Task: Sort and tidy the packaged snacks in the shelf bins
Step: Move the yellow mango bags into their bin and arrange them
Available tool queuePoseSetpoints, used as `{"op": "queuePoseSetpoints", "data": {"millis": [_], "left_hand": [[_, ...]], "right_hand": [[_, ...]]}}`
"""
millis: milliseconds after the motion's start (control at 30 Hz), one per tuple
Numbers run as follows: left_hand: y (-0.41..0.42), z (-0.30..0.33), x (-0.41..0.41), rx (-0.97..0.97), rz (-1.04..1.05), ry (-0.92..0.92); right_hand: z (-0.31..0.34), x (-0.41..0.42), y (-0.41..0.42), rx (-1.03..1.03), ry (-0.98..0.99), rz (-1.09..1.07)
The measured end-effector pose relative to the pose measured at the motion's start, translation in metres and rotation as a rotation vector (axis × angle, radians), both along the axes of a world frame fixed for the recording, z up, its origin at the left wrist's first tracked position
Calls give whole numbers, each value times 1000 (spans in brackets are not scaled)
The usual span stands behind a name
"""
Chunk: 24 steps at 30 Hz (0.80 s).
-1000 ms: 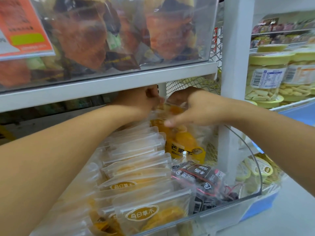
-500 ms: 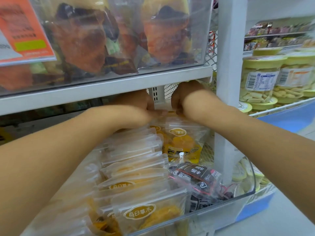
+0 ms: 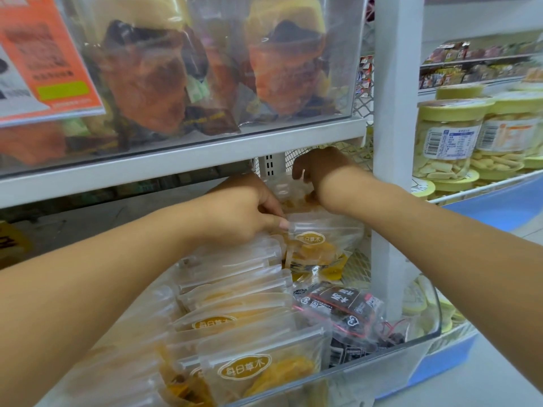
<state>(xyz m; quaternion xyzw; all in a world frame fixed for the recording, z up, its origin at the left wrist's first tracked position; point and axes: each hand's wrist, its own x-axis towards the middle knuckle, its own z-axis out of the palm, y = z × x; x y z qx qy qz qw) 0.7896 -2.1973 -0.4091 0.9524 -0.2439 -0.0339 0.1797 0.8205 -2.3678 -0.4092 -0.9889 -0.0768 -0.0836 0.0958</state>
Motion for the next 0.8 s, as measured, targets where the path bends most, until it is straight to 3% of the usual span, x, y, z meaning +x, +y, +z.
{"op": "queuePoseSetpoints", "data": {"millis": [200, 333, 467, 700, 767, 800], "left_hand": [[2, -6, 8, -41, 109, -122], [0, -9, 12, -94, 80, -64], [-8, -9, 20, -126, 144, -91], [-26, -11, 28, -486, 388, 145], [-22, -7, 25, -427, 346, 140], [-18, -5, 25, -301, 296, 89]], "right_hand": [[-10, -29, -17, 165, -99, 239], [-16, -54, -23, -48, -156, 274], [-9, -61, -15, -223, -267, 177], [-12, -48, -7, -488, -255, 61], [-9, -42, -3, -471, -266, 20], [-8, -37, -1, -460, -249, -3]]}}
